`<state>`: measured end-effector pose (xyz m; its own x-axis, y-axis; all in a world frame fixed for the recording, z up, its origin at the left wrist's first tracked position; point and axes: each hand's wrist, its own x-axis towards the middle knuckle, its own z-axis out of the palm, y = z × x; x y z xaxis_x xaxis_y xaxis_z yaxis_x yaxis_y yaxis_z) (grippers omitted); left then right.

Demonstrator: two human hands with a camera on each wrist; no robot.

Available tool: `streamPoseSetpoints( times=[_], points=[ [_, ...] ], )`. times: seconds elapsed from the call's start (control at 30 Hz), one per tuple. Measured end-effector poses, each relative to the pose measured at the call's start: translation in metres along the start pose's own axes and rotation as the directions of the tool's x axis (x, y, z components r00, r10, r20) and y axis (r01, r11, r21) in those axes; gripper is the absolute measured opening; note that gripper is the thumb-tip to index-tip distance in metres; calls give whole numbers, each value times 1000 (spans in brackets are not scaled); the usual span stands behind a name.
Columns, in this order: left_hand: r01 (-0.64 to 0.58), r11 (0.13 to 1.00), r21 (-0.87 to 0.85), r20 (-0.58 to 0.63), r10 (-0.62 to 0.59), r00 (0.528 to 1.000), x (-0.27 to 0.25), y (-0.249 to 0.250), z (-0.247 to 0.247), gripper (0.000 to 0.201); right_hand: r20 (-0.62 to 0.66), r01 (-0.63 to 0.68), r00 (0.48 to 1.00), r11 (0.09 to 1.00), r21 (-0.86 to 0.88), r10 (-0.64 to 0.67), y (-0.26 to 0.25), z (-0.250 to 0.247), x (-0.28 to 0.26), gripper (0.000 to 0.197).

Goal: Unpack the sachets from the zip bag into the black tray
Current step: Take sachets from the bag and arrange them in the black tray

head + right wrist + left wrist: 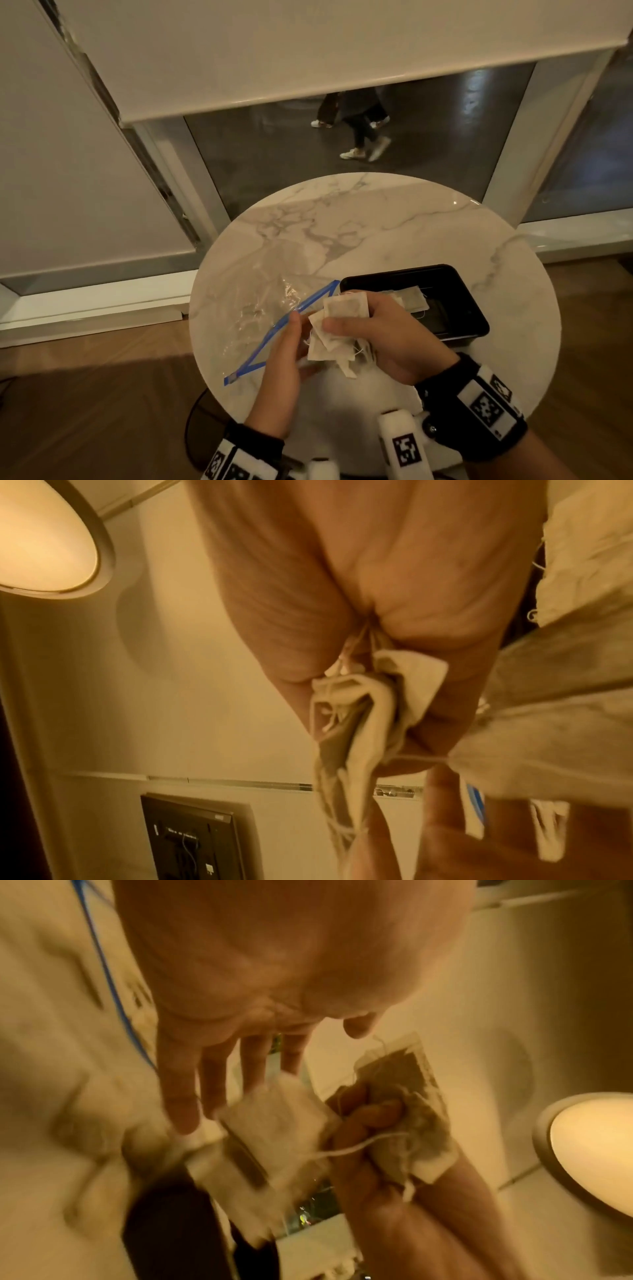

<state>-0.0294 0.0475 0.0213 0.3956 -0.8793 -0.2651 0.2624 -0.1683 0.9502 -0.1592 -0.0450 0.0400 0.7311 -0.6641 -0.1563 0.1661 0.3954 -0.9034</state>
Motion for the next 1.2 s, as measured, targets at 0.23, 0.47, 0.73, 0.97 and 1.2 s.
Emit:
streamPoseSetpoints(
  times=[0.23,0.47,0.73,0.97,1.2],
  points=[
    [347,890,-295,175,-307,935,4,-17,17,67,-43,-61,997,998,16,61,13,-7,-3,25],
    [342,918,-199,93,-330,940,12,-33,11,51,-162,-108,980,993,56,116,26,-22,-7,31],
    [269,957,-106,138,-254,957,19,-44,-9,29,-192,-95,974,987,129,119,18,-39,-9,34],
    [189,967,171,-23,-188,982,19,-44,-22,35,-240,-71,966,993,92,91,18,-55,-20,26],
    [160,960,229,-200,-114,973,22,-52,-28,32,-313,-88,941,988,126,124,47,-50,-27,31]
  ],
)
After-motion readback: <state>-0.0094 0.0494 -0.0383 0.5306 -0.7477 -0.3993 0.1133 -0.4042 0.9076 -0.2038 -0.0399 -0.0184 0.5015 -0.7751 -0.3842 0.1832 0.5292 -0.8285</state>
